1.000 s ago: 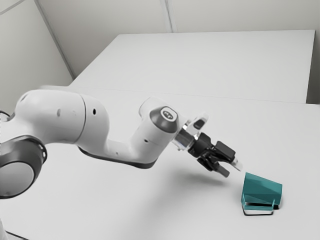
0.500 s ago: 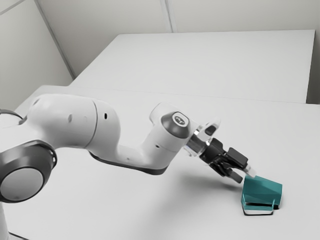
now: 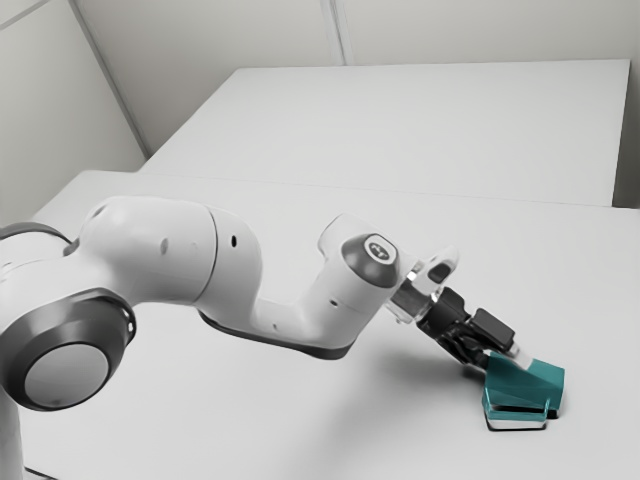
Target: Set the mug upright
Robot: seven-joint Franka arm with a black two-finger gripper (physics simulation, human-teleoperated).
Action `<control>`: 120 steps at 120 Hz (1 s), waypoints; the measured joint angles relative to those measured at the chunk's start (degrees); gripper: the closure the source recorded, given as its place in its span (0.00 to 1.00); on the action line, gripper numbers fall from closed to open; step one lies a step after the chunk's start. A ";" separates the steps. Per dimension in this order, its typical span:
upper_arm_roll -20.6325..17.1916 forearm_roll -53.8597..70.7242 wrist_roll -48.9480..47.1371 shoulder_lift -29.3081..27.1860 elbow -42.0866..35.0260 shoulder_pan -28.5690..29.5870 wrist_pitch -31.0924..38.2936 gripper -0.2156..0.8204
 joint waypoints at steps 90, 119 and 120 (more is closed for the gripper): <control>-0.07 -0.25 0.87 -0.12 0.11 -0.93 0.76 0.85; -0.09 0.26 0.82 -1.74 0.04 -1.02 1.58 0.93; -0.09 0.29 0.82 -1.82 0.04 -1.02 1.60 0.93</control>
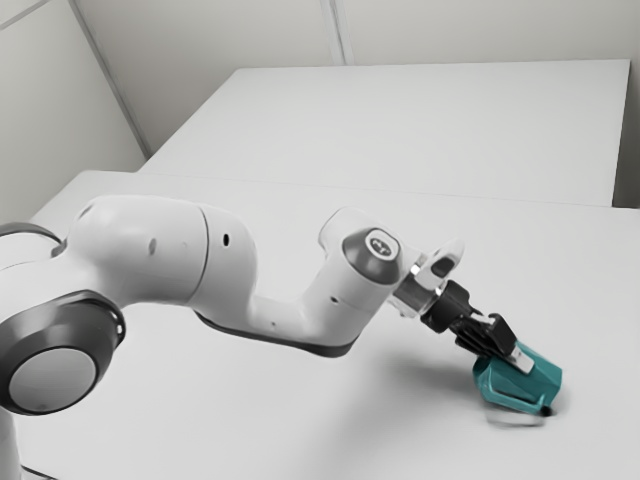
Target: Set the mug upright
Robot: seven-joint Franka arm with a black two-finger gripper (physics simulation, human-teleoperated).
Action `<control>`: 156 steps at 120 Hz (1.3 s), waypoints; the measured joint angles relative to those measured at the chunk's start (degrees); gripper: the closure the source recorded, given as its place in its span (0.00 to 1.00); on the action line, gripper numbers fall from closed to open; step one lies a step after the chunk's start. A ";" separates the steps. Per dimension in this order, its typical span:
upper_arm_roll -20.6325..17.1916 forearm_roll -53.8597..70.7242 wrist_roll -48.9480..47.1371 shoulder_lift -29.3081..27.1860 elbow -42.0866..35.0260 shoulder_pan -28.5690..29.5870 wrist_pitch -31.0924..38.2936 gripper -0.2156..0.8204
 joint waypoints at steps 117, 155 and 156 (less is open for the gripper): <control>-0.23 59.59 -17.05 -18.28 -3.21 14.99 -12.19 0.97; -0.80 72.22 -24.83 -24.11 -9.73 20.69 -15.72 0.97; -0.71 72.48 -25.02 -24.21 -9.90 20.73 -15.75 0.97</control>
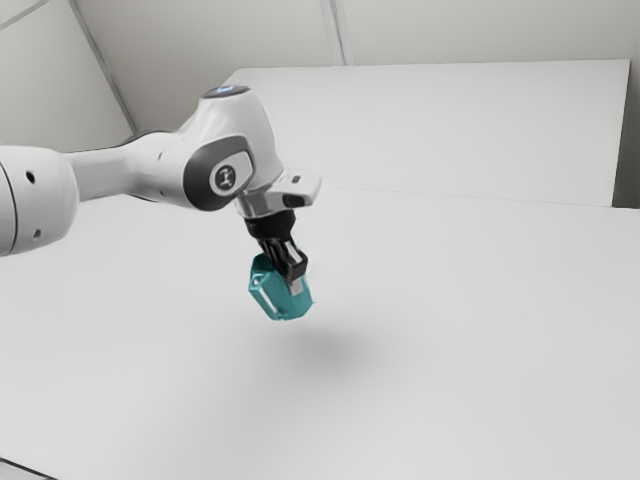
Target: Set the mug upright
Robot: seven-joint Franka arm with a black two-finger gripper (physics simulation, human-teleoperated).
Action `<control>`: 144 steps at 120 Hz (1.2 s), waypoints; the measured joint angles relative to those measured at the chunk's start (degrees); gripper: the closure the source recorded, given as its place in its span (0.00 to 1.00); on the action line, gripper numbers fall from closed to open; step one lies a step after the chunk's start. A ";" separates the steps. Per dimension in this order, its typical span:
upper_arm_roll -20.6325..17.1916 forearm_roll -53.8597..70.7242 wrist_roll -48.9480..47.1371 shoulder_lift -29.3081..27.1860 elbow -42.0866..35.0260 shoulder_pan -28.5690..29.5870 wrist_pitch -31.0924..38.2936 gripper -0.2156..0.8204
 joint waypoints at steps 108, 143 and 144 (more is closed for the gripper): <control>-0.45 20.19 -18.93 -4.18 -16.15 0.81 16.80 0.97; -0.46 21.25 -22.38 -2.33 -16.90 1.35 20.23 0.97; -0.46 21.25 -22.46 -2.27 -16.89 1.36 20.29 0.97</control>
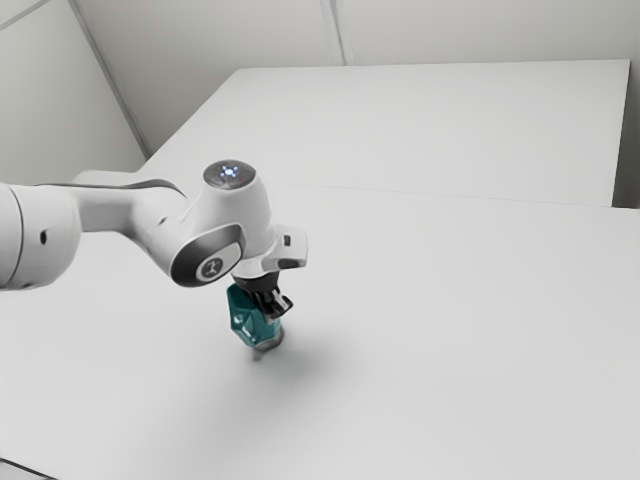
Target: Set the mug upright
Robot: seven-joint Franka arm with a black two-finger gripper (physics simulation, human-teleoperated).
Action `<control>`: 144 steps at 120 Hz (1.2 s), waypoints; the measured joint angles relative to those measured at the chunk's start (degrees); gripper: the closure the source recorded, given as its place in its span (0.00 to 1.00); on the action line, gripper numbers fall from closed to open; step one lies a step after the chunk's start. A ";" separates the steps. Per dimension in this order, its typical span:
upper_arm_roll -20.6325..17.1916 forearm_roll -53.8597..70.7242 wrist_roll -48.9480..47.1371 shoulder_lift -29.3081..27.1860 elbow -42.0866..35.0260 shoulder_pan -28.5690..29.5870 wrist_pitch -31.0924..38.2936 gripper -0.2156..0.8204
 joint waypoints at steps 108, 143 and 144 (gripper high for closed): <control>-0.33 -1.27 -3.47 -2.18 1.38 -0.40 2.09 0.36; -0.39 -7.58 -3.62 -1.70 8.52 0.33 -5.03 0.26; -0.39 -7.80 -3.62 -1.65 8.86 0.39 -5.41 0.26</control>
